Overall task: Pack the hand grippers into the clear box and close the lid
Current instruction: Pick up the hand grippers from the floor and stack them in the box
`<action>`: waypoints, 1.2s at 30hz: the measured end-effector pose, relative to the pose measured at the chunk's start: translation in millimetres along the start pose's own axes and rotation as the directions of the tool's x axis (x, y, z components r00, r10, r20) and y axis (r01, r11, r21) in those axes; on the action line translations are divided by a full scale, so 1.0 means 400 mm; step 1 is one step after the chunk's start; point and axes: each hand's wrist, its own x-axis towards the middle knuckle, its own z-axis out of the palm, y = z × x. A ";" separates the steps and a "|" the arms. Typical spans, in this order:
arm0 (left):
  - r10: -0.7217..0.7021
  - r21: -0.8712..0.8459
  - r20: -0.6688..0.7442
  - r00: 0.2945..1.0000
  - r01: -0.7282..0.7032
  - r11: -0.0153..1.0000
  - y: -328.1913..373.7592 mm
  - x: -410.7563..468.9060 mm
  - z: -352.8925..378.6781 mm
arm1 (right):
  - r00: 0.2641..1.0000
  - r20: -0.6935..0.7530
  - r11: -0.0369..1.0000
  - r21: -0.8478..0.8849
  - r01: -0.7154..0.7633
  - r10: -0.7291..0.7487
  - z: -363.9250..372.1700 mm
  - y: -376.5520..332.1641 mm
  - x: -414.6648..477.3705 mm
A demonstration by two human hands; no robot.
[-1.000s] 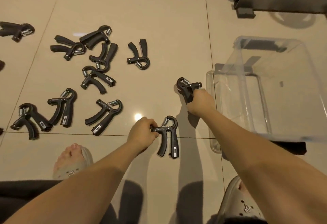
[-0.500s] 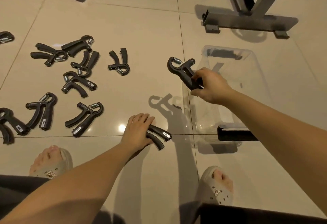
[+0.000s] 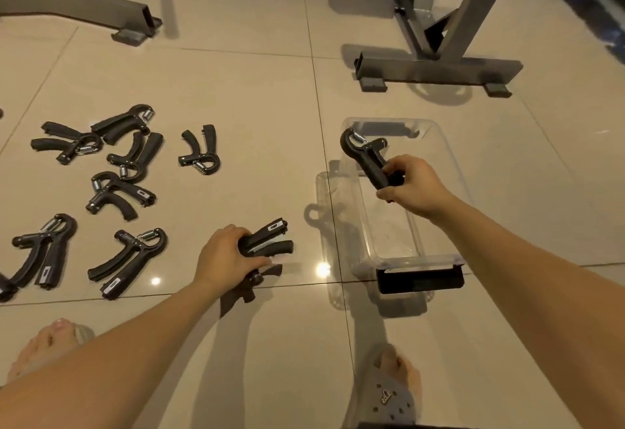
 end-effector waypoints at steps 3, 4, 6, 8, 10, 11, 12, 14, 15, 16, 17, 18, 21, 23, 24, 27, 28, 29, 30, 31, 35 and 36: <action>-0.046 -0.143 -0.031 0.998 0.041 0.989 0.086 0.042 -0.068 | 0.994 0.066 0.980 0.176 -0.093 0.082 0.040 0.034 -0.031; -0.044 -0.180 -0.024 0.999 0.039 0.983 0.118 0.051 -0.083 | 0.992 0.082 0.967 0.230 -0.111 0.094 0.058 0.040 -0.041; -0.044 -0.249 -0.001 0.999 0.043 0.968 0.180 0.060 -0.100 | 0.987 0.109 0.930 0.336 -0.151 0.121 0.086 0.039 -0.059; -0.072 -0.315 0.022 0.997 0.075 0.946 0.232 0.064 -0.108 | 0.978 0.163 0.891 0.415 -0.185 0.127 0.105 0.031 -0.067; -0.126 -0.406 0.096 0.987 0.155 0.901 0.269 0.058 -0.114 | 0.965 0.232 0.856 0.468 -0.218 0.118 0.126 0.019 -0.073; -0.152 -0.462 0.155 0.976 0.208 0.862 0.281 0.052 -0.119 | 0.959 0.258 0.839 0.492 -0.233 0.115 0.140 0.012 -0.076; -0.171 -0.510 0.217 0.961 0.261 0.820 0.291 0.043 -0.124 | 0.954 0.279 0.821 0.515 -0.248 0.114 0.154 0.006 -0.077; -0.190 -0.564 0.299 0.935 0.334 0.755 0.297 0.029 -0.128 | 0.941 0.318 0.788 0.547 -0.282 0.116 0.177 -0.004 -0.076; -0.191 -0.585 0.316 0.929 0.349 0.732 0.299 0.024 -0.126 | 0.935 0.336 0.777 0.557 -0.294 0.114 0.184 -0.010 -0.075; -0.193 -0.606 0.322 0.927 0.358 0.711 0.302 0.022 -0.122 | 0.930 0.350 0.767 0.564 -0.305 0.112 0.189 -0.015 -0.072; -0.191 -0.621 0.329 0.925 0.364 0.694 0.307 0.023 -0.115 | 0.926 0.360 0.759 0.570 -0.314 0.113 0.191 -0.019 -0.070; -0.185 -0.633 0.344 0.920 0.373 0.678 0.313 0.028 -0.108 | 0.924 0.366 0.749 0.578 -0.322 0.115 0.193 -0.020 -0.068; -0.150 -0.682 0.398 0.905 0.401 0.612 0.337 0.041 -0.077 | 0.919 0.379 0.730 0.596 -0.334 0.112 0.195 -0.021 -0.068; -0.138 -0.711 0.420 0.897 0.420 0.564 0.354 0.047 -0.065 | 0.918 0.382 0.722 0.603 -0.339 0.112 0.188 -0.010 -0.070; -0.134 -0.721 0.427 0.894 0.427 0.547 0.361 0.047 -0.062 | 0.917 0.383 0.711 0.613 -0.345 0.114 0.182 -0.003 -0.072; -0.106 -0.762 0.436 0.893 0.430 0.483 0.377 0.040 -0.060 | 0.913 0.391 0.667 0.651 -0.362 0.113 0.171 0.014 -0.082; -0.102 -0.775 0.433 0.895 0.428 0.465 0.382 0.037 -0.067 | 0.912 0.394 0.658 0.659 -0.365 0.111 0.171 0.015 -0.085; -0.095 -0.781 0.427 0.899 0.420 0.462 0.383 0.036 -0.079 | 0.912 0.396 0.656 0.660 -0.365 0.108 0.172 0.014 -0.088; -0.086 -0.779 0.421 0.903 0.409 0.476 0.379 0.038 -0.094 | 0.912 0.398 0.664 0.655 -0.361 0.103 0.175 0.010 -0.091; -0.082 -0.770 0.415 0.906 0.398 0.499 0.371 0.039 -0.114 | 0.912 0.399 0.678 0.643 -0.355 0.098 0.176 0.005 -0.092; -0.153 -0.681 0.369 0.917 0.379 0.627 0.303 0.042 -0.201 | 0.914 0.396 0.790 0.531 -0.307 0.089 0.180 -0.023 -0.090; -0.167 -0.663 0.353 0.921 0.372 0.650 0.285 0.037 -0.220 | 0.914 0.395 0.813 0.503 -0.294 0.086 0.185 -0.034 -0.088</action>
